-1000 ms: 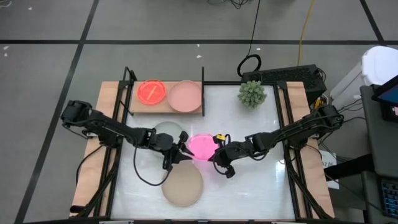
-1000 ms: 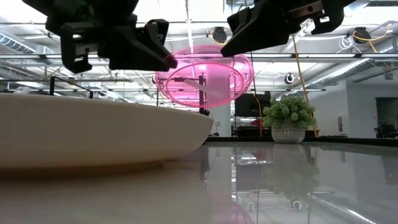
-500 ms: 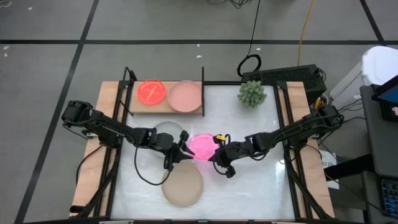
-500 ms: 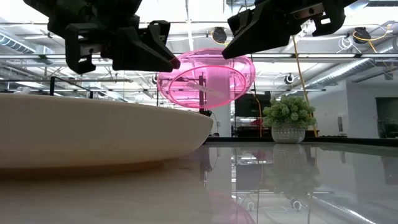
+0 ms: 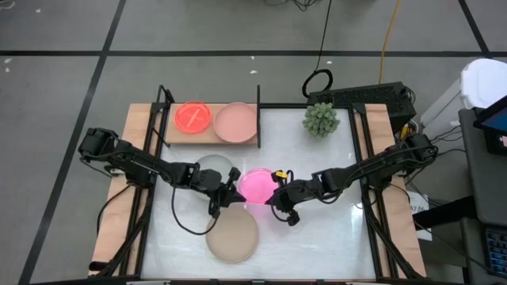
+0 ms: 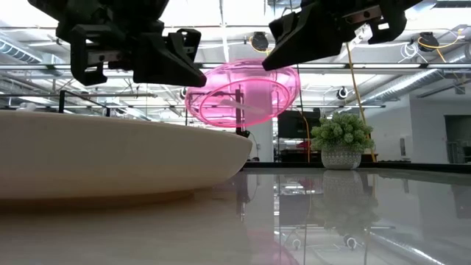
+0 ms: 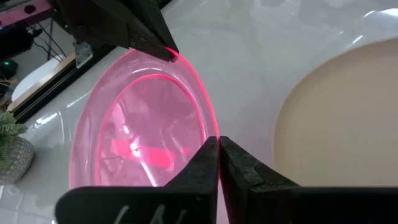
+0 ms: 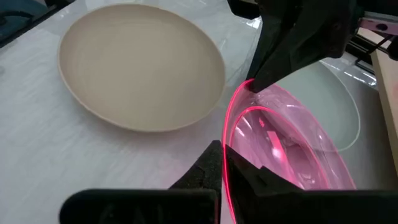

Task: Place and stack plates onto a shelf
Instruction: Stack the pink plate on top of the orange plate on the shelf

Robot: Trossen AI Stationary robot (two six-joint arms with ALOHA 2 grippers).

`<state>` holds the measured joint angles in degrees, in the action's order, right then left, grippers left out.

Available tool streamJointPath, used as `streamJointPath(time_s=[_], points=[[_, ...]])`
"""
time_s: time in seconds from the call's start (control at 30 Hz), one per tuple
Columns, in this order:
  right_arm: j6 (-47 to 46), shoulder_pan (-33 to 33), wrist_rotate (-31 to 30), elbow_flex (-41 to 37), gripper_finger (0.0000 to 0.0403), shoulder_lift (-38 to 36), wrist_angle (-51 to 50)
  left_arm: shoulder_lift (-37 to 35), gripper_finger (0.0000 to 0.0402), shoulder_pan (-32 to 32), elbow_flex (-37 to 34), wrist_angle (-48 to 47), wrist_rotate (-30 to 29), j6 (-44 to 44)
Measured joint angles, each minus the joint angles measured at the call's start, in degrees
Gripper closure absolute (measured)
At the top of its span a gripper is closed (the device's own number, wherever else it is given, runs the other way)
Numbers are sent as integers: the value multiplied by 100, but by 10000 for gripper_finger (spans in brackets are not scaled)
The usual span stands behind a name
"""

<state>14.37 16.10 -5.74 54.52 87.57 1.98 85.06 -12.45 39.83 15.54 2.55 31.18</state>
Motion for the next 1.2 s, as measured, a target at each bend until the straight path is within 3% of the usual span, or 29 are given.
streamJointPath(time_s=[0.2,0.5,0.63,0.9,1.2], points=[[-66,2,-20,0,385,0,295,0,397,-4,0,-9,25,-17],[-552,11,-350,0,265,-131,511,0,399,0,0,-71,-29,-160],[-637,67,-515,0,226,-447,507,-117,400,-33,-1,-434,-443,-194],[-623,332,-947,0,205,-927,233,-1309,400,-50,0,-1631,-1130,-459],[-607,391,-929,0,210,-902,150,-2811,400,179,0,-3135,-2306,-555]])
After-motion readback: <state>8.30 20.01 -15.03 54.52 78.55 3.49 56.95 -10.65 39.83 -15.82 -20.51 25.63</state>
